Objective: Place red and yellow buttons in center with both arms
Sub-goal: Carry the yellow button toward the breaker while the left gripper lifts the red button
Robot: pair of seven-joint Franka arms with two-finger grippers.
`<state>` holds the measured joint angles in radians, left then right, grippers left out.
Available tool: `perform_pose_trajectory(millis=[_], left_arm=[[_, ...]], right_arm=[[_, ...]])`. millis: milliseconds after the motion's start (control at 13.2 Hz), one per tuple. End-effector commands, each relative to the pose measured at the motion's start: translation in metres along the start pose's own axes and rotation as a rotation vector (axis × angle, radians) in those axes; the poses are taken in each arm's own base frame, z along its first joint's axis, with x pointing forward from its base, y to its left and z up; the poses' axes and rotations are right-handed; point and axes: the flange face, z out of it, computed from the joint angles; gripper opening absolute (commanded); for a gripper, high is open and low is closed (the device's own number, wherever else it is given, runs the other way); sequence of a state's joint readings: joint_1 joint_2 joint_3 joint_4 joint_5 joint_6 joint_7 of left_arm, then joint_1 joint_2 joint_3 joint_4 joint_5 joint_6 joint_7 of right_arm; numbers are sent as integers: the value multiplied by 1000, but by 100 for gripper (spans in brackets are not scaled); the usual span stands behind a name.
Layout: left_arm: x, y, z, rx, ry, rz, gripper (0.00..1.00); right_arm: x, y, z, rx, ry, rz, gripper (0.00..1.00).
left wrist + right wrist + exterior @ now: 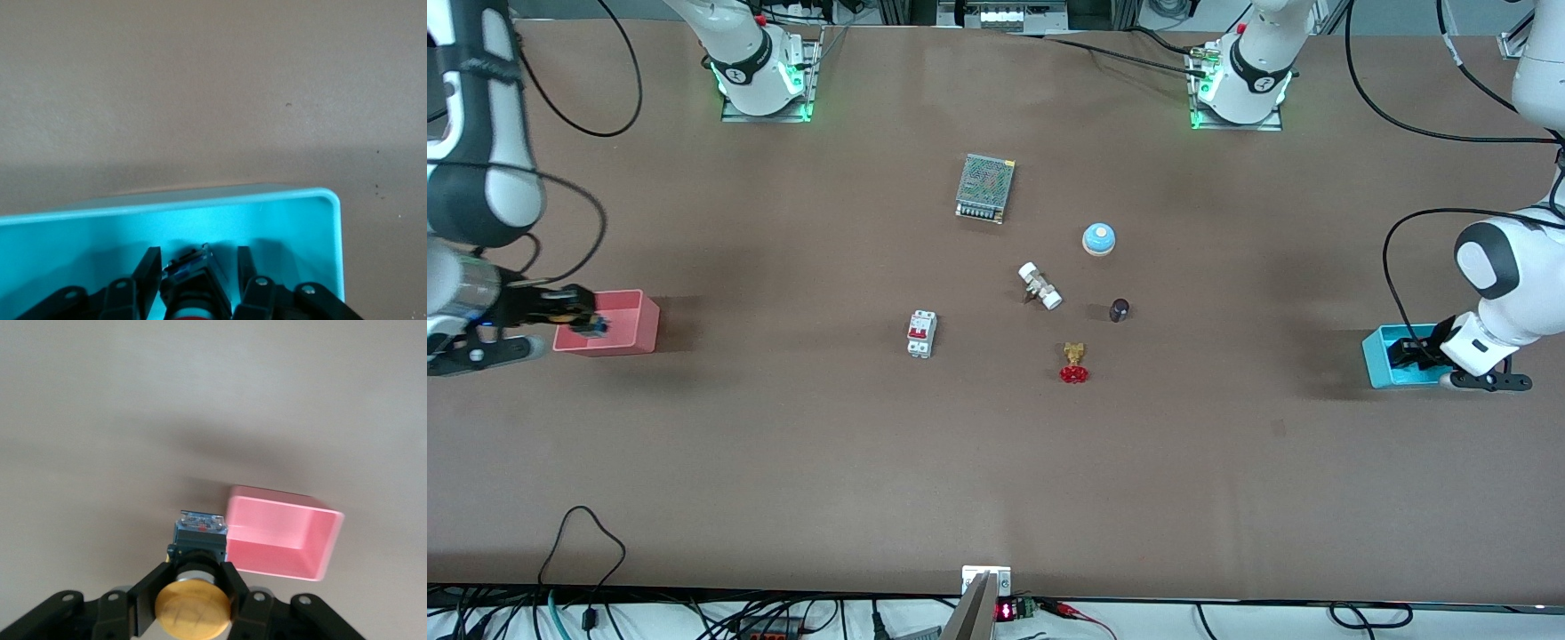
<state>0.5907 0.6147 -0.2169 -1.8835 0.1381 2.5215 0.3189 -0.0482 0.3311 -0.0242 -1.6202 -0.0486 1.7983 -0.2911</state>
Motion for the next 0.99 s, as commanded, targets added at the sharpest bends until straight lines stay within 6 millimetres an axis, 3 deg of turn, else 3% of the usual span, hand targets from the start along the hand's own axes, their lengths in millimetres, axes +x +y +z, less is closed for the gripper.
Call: perform_pose_trajectory(millis=[0, 152, 303, 455, 607, 759, 910], left_arm=[[-5, 3, -4, -16, -37, -23, 36], [-6, 4, -7, -20, -61, -37, 31], [-1, 5, -18, -12, -56, -32, 28], [4, 6, -34, 6, -36, -19, 28], [8, 3, -55, 25, -32, -3, 28], [24, 1, -90, 94, -19, 52, 29], [32, 13, -124, 102, -65, 65, 29]], right_arm=[[14, -59, 9, 28, -43, -9, 29], [27, -101, 20, 60, -52, 73, 29], [43, -157, 41, 62, -59, 98, 30], [55, -189, 69, 52, -72, 106, 30], [62, -212, 97, 40, -97, 75, 31], [67, -235, 125, 21, -119, 35, 31], [74, -241, 147, 27, -105, 35, 31]])
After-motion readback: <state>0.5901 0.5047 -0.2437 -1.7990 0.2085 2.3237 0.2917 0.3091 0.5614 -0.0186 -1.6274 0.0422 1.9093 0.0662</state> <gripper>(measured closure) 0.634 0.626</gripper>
